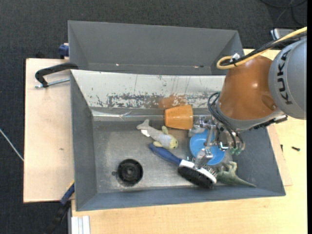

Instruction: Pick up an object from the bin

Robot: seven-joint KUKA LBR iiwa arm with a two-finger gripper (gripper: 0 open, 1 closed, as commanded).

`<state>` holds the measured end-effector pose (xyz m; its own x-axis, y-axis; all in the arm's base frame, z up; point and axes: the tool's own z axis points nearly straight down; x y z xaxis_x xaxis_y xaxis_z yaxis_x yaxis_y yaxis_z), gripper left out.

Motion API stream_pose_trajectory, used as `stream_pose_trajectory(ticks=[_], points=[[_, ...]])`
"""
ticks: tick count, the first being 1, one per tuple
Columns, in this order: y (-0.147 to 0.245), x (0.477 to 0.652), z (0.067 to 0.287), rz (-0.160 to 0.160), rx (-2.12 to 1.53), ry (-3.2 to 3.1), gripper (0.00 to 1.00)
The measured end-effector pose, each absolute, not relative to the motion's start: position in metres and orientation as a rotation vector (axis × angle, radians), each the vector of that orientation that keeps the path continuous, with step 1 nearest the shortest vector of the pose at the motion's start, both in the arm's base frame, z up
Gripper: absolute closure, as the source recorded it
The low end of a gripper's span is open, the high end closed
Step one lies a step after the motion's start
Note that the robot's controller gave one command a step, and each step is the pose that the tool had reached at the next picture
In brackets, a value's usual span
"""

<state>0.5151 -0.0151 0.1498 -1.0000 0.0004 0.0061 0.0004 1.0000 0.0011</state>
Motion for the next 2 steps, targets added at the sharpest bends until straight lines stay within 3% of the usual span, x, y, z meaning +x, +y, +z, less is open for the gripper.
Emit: stream_pose_trajectory(ticks=[1,2], points=[[-0.0151,0.5032,0.0774,-0.011,-0.076,-3.124,0.0],[-0.0168,0.5055,0.0816,-0.005,-0.074,-3.133,1.0]])
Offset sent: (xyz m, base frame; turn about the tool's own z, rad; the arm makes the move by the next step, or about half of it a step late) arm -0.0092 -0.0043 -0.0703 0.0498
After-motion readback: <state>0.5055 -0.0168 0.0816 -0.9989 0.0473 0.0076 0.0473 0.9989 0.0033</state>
